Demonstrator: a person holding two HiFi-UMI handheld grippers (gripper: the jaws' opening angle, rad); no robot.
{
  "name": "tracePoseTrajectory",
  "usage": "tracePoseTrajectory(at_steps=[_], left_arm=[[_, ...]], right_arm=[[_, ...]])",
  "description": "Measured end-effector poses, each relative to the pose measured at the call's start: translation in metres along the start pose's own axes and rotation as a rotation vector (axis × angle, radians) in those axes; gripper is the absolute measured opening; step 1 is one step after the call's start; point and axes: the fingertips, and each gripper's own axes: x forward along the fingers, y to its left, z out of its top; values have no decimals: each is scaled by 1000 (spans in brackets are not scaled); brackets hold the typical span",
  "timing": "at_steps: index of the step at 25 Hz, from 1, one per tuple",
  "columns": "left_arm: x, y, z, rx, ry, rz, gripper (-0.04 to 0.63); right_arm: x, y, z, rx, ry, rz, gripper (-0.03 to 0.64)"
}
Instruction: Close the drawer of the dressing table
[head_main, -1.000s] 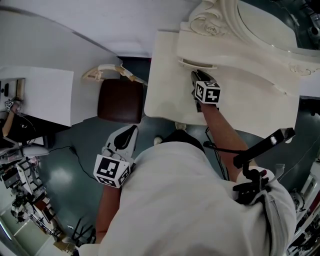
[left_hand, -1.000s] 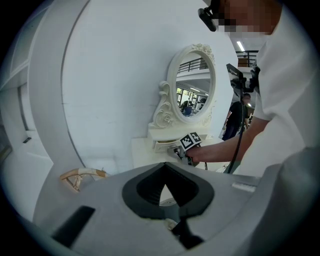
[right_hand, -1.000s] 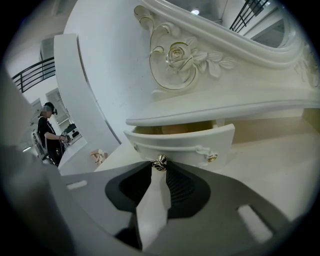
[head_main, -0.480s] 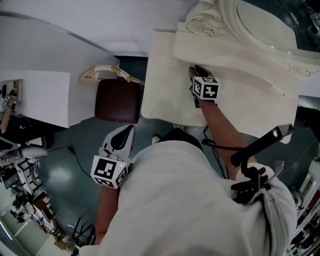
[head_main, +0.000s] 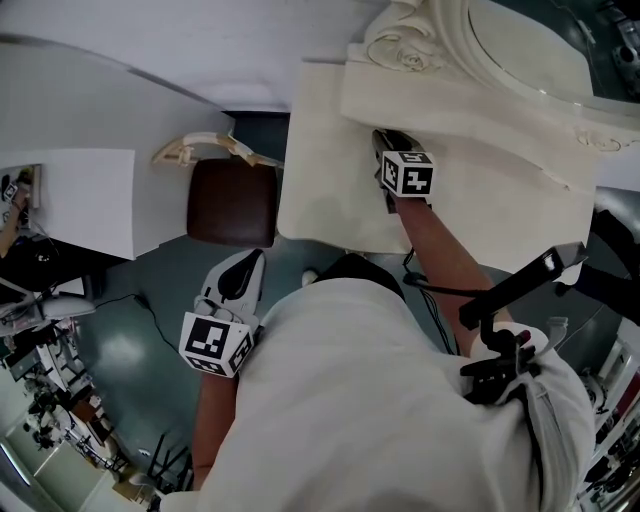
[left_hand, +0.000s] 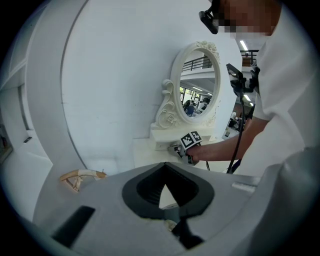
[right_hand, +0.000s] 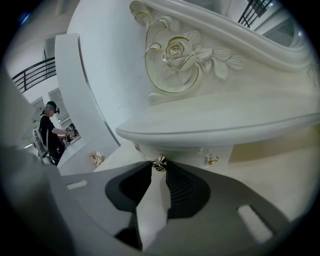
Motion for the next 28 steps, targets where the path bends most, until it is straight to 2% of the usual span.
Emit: tracePoseTrajectory(at_steps=[16,28], left_arm=[[-4,-5,-2,9,-12,4,3],[-30,-8,-18,9,-34,7,3]], right_arm=[[1,0,-2,-9,9,11,97],[-7,5,-19,-37,46,1,138]])
